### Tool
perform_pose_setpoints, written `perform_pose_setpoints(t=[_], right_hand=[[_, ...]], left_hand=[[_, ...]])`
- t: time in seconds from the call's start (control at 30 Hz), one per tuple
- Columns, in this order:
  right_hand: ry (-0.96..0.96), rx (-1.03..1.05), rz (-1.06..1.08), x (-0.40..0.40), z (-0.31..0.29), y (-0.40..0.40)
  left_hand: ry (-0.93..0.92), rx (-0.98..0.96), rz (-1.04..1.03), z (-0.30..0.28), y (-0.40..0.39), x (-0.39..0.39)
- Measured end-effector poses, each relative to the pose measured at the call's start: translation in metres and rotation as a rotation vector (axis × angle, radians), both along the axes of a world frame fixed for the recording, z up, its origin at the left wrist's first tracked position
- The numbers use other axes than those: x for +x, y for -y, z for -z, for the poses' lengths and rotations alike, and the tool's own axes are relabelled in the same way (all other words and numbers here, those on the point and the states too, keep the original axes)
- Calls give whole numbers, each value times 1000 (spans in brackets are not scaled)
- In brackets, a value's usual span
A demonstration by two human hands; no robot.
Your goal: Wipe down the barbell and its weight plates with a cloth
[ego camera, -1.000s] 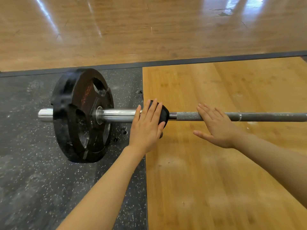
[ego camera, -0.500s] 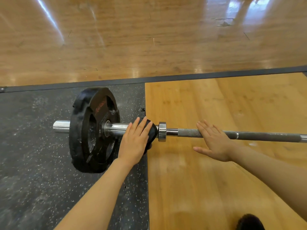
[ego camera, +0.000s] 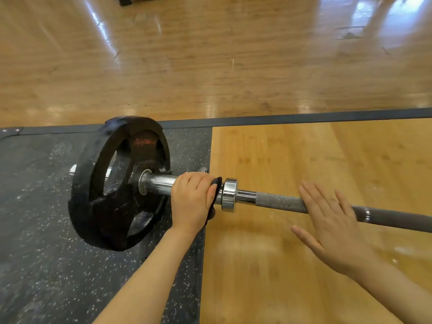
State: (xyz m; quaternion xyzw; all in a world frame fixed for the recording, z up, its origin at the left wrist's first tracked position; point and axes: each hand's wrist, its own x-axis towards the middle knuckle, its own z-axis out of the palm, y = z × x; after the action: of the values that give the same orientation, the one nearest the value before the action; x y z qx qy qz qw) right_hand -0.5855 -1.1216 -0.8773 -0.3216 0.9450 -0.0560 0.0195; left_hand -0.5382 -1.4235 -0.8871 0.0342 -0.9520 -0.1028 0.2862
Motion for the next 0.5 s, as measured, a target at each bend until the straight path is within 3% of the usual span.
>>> perform_pose_setpoints(t=[0.13,0.23,0.3,0.4,0.5], right_hand=[[-88,-36,107,-6,13,-12],[-105,-6,115,-15,14,-17],[-112,3,124,-19,14,-17],[-116,10,124,-21,15,-20],[-120,21,138,-23,16,-34]], left_hand=[[-76,392,-138,-12,-13,-11],[-183,534,-30,-14,-43,-7],[-123,448,96,-10,-65,-10],[4,113,101,-2,-75,-24],[68,-79,148,0,-63,-27]])
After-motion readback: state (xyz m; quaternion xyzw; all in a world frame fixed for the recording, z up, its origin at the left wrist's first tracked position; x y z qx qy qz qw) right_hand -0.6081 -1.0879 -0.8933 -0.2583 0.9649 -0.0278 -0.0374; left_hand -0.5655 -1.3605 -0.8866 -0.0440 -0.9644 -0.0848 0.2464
